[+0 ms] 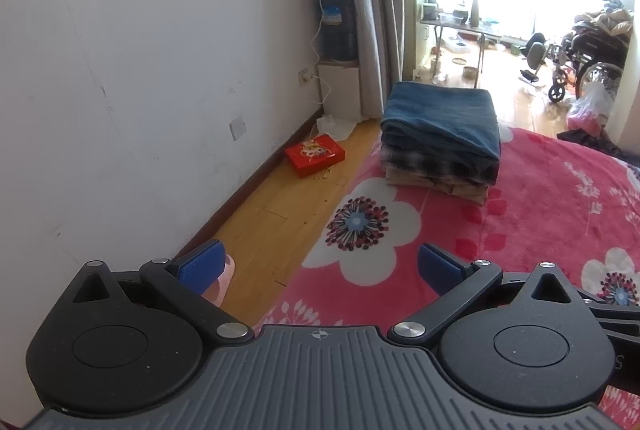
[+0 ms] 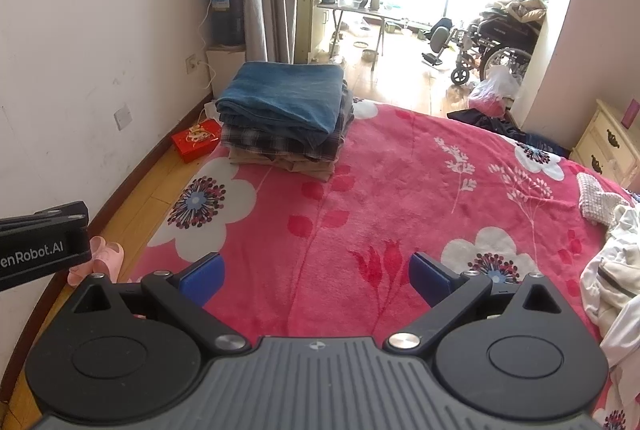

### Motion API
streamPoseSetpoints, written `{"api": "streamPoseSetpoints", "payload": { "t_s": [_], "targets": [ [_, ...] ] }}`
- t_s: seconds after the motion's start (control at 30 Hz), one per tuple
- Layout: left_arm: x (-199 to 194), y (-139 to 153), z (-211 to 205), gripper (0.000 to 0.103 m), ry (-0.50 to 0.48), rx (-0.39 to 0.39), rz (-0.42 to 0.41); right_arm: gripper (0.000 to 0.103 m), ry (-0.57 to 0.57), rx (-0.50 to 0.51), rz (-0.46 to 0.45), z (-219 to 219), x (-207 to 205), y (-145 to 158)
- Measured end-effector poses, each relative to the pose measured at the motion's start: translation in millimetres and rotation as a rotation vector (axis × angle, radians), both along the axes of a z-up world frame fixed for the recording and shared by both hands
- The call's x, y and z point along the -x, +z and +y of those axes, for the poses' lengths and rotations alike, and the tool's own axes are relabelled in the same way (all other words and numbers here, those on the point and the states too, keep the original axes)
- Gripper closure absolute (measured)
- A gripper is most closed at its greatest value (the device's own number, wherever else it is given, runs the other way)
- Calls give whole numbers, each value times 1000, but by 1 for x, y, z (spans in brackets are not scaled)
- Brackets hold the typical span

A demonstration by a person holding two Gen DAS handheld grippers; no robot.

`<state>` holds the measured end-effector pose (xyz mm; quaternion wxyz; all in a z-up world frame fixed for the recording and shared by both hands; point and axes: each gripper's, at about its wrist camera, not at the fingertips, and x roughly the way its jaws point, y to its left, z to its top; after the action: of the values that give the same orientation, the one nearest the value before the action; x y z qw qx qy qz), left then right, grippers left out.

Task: Fold clothes

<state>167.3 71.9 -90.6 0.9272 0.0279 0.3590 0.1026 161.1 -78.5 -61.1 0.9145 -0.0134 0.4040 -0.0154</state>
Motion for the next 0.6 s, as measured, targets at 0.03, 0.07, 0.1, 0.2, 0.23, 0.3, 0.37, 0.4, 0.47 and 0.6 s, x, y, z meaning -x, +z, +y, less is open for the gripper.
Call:
{"api": "streamPoseSetpoints", "payload": {
  "t_s": [0.03,0.07,0.1,0.2,0.23,0.3,0.37,0.4,0.47,0.6],
  "targets": [
    [0,0,0,0,1,1,0,2,0,0,0,0,0,0],
    [0,0,1,0,1,1,0,2,0,0,1,1,0,0],
    [0,0,1,0,0,1,0,2,1,0,1,1,0,0],
    [-1,0,1,0,-1,0,1,2,1,0,3,2,-1,0],
    [-1,0,1,0,-1,0,1,2,2,1,4,2,-1,0],
    [-1,0,1,0,-2,0,2,2,3,2,4,3,-1,0],
    [-2,0,1,0,-2,0,3,2,4,3,5,3,-1,0],
    [-2,0,2,0,-3,0,3,2,4,3,5,3,-1,0],
    [-2,0,2,0,-3,0,3,2,3,4,4,3,-1,0],
    [-3,0,2,0,-5,0,5,2,3,4,4,3,-1,0]
  ]
}}
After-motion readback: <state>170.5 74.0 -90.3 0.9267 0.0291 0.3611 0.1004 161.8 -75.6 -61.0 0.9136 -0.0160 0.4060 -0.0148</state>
